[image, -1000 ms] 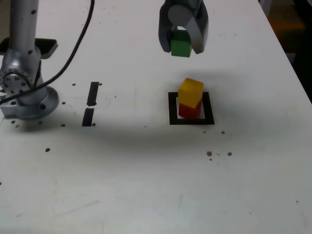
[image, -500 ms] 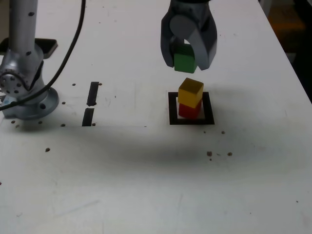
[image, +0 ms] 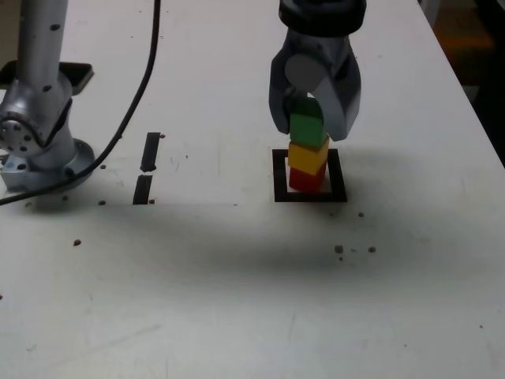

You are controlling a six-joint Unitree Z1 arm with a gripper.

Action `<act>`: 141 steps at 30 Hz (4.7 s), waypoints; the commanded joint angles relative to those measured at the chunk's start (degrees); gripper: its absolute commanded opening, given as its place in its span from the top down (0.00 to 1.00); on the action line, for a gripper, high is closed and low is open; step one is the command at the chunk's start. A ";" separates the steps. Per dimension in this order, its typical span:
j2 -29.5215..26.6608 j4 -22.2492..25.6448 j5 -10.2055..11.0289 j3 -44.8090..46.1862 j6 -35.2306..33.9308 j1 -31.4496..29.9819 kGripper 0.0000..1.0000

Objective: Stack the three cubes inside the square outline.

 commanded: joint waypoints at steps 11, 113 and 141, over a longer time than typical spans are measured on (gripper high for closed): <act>0.24 -0.79 1.48 1.16 -0.50 -0.08 0.73; -21.06 -12.07 3.31 41.12 -20.04 9.57 0.06; -21.58 -21.97 1.79 48.70 -21.95 9.58 0.03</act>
